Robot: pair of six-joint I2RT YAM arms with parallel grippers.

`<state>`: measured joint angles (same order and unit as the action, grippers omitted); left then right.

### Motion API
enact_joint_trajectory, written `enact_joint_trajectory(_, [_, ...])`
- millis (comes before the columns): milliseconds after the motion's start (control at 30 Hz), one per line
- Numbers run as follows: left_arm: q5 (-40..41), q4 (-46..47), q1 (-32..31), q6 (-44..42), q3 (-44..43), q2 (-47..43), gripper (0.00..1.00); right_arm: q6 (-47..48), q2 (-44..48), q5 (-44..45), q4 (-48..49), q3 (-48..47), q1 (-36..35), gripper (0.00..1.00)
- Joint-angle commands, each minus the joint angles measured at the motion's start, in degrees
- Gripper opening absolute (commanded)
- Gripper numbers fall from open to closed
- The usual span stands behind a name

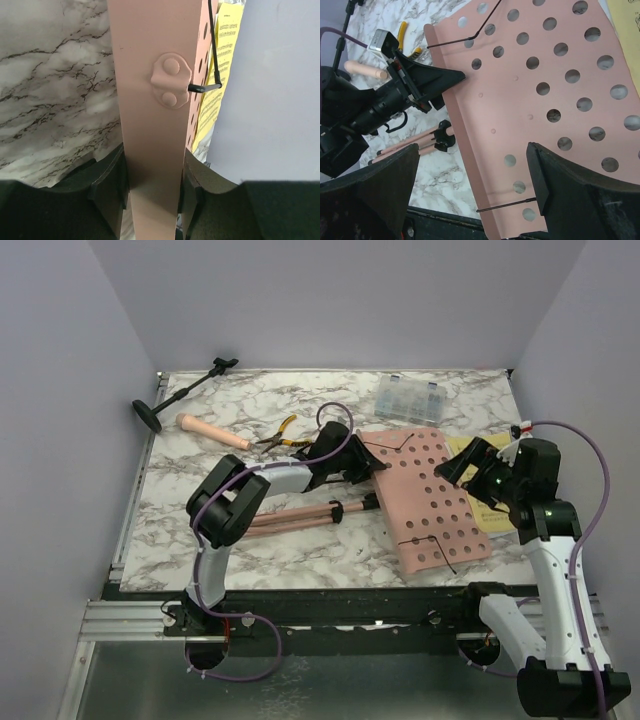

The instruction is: Set up the instrument practice props

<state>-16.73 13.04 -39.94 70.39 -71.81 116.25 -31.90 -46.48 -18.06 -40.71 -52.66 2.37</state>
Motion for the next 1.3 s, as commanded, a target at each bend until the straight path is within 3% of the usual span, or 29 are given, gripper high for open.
enact_joint_trajectory(0, [-2.0,-0.3,0.0,-1.7,4.1,-5.8,0.1,4.0,-0.3,-2.0,-1.9,-1.4,0.3,0.95])
enact_joint_trajectory(167, [-3.0,-0.1,1.0,-1.6,5.8,-12.4,0.03,4.4,0.2,-1.6,-4.2,-2.1,0.3,0.95])
enact_joint_trajectory(433, [-3.0,1.1,4.5,-0.4,6.1,-21.2,0.02,-0.4,-0.6,-0.1,-3.1,-0.9,0.4,0.97])
enact_joint_trajectory(767, [-7.7,1.6,15.9,2.0,4.7,-29.6,0.0,-2.8,-3.5,3.2,5.3,1.2,0.4,1.0])
enact_joint_trajectory(1067, [-11.1,3.4,20.9,5.2,3.5,-35.6,0.0,-7.6,-11.3,-10.9,15.8,-2.2,1.2,1.0])
enact_joint_trajectory(1267, [-12.3,8.0,22.6,10.0,3.9,-38.4,0.0,-13.5,-11.5,-18.6,27.6,5.1,2.1,1.0])
